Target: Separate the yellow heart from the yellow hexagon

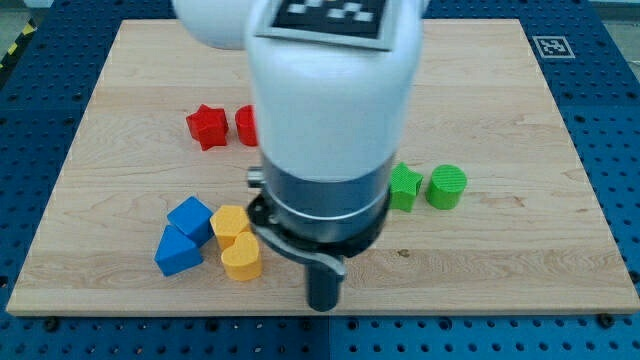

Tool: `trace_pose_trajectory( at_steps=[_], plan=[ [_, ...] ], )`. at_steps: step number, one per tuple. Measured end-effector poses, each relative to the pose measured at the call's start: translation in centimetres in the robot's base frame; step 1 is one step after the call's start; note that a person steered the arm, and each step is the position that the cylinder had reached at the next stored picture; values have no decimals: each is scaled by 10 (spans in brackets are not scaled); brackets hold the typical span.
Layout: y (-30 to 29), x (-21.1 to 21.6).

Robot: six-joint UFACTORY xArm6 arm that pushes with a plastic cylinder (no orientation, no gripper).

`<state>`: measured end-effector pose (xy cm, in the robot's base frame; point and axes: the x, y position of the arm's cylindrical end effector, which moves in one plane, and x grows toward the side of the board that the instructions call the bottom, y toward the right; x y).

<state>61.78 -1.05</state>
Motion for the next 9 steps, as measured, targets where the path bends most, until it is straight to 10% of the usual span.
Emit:
trace_pose_trajectory(
  at_steps=[5,9],
  plan=[
    [-116,-2],
    [-50,-31]
  ],
)
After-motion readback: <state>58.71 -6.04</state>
